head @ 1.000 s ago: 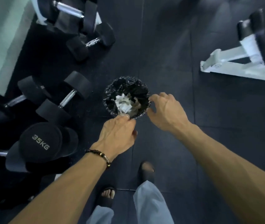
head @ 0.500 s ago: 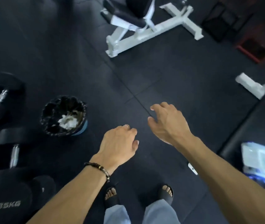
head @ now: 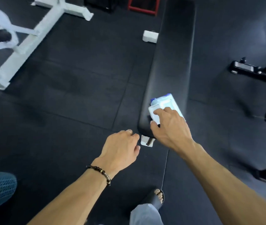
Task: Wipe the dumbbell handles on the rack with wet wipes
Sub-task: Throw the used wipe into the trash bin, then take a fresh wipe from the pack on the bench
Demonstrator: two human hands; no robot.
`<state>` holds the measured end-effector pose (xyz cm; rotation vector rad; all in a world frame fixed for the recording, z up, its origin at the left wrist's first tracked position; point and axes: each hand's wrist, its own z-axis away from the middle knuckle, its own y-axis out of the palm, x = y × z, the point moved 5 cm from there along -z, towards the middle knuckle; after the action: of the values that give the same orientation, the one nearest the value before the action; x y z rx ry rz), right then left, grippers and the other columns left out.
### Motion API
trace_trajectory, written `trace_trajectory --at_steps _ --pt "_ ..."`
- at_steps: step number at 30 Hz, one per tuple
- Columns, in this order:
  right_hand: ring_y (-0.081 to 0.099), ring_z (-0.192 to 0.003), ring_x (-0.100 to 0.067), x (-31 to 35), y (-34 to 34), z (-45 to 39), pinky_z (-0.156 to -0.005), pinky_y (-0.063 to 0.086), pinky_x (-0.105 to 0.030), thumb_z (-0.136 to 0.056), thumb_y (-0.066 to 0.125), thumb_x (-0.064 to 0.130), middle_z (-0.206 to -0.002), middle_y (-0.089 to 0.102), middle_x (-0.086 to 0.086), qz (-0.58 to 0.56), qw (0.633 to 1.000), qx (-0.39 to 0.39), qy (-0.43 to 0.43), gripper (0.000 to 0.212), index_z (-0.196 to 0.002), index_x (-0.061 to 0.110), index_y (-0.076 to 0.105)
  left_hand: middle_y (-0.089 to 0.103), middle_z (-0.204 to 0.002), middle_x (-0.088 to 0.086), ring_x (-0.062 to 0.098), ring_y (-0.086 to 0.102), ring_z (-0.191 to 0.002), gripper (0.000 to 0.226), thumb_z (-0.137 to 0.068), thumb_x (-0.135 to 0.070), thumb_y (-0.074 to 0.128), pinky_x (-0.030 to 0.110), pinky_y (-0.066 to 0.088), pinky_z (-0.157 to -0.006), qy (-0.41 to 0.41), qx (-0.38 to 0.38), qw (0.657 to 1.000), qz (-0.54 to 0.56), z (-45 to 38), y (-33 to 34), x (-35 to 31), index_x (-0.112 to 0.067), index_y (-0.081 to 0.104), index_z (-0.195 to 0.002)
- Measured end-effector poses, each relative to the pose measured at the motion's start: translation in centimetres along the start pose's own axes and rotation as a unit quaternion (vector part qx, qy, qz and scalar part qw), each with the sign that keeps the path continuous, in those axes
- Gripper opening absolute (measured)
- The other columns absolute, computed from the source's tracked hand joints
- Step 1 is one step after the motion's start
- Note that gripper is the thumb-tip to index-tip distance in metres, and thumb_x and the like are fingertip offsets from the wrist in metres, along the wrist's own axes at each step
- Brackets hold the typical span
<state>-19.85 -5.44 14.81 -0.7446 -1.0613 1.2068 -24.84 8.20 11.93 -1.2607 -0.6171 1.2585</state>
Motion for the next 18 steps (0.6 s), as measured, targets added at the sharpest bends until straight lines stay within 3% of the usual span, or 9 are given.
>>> trace_trajectory --at_steps 5,11,15,18 --pt "0.052 -0.117 -0.03 -9.1 -0.3 -2.7 -0.092 0.045 -0.041 -0.099 0.051 0.027 -0.131 0.056 -0.008 -0.052 0.996 -0.006 0.077 0.041 -0.137 0.015 0.054 0.055 -0.113 -0.005 0.016 0.056 -0.104 0.03 -0.102 -0.039 0.04 0.03 0.043 -0.072 0.053 0.037 0.998 -0.019 -7.4 2.4 -4.5 -0.021 0.056 -0.121" --pt "0.052 -0.118 -0.025 -13.8 3.3 -7.0 -0.079 0.036 -0.03 -0.099 0.052 0.026 -0.134 0.055 -0.003 -0.119 0.98 -0.025 0.157 0.041 -0.139 0.016 0.054 0.053 -0.117 -0.002 0.019 0.055 -0.106 0.028 -0.099 -0.034 0.045 0.031 0.041 -0.068 0.105 0.055 0.991 -0.059 -16.1 5.2 -4.1 -0.021 0.054 -0.121" --pt "0.05 -0.117 -0.02 -14.3 6.0 -9.9 -0.078 0.039 -0.028 -0.099 0.056 0.023 -0.132 0.053 0.002 -0.162 0.966 -0.057 0.192 0.034 -0.132 0.018 0.06 0.061 -0.118 0.003 0.025 0.06 -0.1 0.035 -0.081 -0.02 0.069 0.034 0.047 -0.058 0.168 0.021 0.983 -0.067 -20.2 6.4 -2.2 -0.016 0.062 -0.115" --pt "0.049 -0.115 -0.02 -14.4 7.9 -12.3 -0.09 0.045 -0.035 -0.097 0.059 0.017 -0.128 0.053 0.003 -0.175 0.961 -0.079 0.198 0.026 -0.121 0.018 0.068 0.066 -0.116 0.015 0.033 0.066 -0.097 0.054 -0.06 -0.018 0.088 0.037 0.052 -0.055 0.199 0.029 0.976 -0.087 -22.6 7.9 -1.1 -0.012 0.069 -0.11"
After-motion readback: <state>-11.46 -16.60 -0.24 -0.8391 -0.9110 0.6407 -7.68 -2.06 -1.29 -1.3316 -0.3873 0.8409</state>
